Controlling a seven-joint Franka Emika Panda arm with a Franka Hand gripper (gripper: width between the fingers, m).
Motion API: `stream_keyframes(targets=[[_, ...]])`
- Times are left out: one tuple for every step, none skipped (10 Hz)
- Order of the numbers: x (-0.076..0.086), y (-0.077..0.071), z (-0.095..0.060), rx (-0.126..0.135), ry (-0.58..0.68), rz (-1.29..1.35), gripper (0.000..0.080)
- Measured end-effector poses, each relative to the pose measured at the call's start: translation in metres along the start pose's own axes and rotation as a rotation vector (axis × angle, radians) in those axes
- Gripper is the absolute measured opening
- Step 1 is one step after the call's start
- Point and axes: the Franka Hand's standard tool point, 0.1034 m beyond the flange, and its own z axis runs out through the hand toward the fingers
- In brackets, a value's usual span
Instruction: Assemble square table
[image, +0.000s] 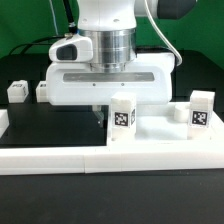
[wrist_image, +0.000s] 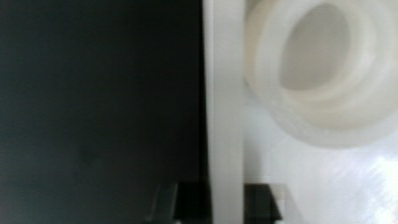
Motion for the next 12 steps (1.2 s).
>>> stream_keyframes(targets=[[-0.006, 0.008, -0.002, 0.002, 0.011, -0.062, 0.0058], [-0.018, 0.023, -0.003, 0.007, 0.0, -0.127, 0.0058], [-0.023, 0.029, 0.0, -0.006, 0.022, -0.126, 0.0058], [-0.022, 0.027, -0.001, -0.028, 0.054, -0.181, 0.0058], [-0.02, 0.028, -0.002, -0.032, 0.054, -0.263, 0.0059], [-0.02, 0.031, -0.002, -0.036, 0.053, -0.32, 0.0059], [-0.018, 0.03, -0.002, -0.048, 0.057, -0.399, 0.0061], [-0.007, 0.023, -0.005, -0.091, 0.101, -0.56, 0.0061], [0.006, 0.022, -0.01, -0.146, 0.155, -0.697, 0.0067], [0.016, 0.017, -0.015, -0.199, 0.213, -0.834, 0.0074], [0.016, 0.018, -0.015, -0.21, 0.205, -0.913, 0.0081], [0.017, 0.019, -0.016, -0.217, 0.203, -0.959, 0.0081]])
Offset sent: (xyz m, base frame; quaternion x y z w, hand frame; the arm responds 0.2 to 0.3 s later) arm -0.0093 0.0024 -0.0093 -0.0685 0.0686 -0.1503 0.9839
